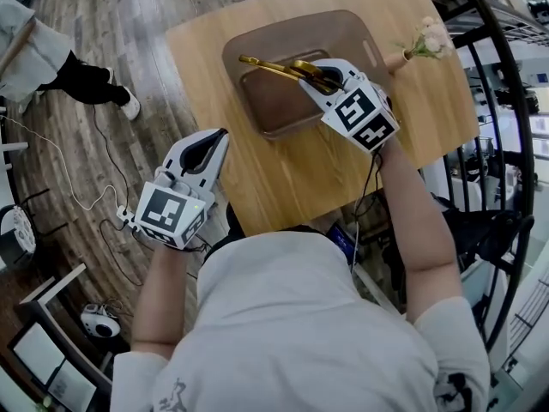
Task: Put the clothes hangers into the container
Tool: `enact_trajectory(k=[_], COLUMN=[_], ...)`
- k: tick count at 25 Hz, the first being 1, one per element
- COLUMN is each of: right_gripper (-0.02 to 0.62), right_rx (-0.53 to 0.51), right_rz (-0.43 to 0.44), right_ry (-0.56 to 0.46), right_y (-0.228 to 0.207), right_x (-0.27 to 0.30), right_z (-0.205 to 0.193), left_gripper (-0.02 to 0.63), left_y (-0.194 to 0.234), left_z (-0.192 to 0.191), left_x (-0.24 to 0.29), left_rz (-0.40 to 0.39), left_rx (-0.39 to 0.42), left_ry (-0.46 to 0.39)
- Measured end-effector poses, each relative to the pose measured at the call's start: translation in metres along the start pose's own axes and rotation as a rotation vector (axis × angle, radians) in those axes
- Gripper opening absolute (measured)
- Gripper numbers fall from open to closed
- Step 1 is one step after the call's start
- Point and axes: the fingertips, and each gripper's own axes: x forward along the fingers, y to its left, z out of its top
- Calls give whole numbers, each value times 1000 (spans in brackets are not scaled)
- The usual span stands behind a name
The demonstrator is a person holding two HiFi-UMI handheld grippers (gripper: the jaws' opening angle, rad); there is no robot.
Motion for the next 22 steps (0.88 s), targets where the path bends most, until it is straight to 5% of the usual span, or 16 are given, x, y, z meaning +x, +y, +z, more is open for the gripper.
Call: enact_trajectory(k=[22], right_gripper=[78], right_rx=[-122], right_rz=[199], right_ry=[143], right_y=[8], right_x=[103], right_z=[-52], left_gripper=[6], left_y=[12], left_z=[-29], left_x=[28], left_rz=[39], left_rx=[-63], left_ry=[64])
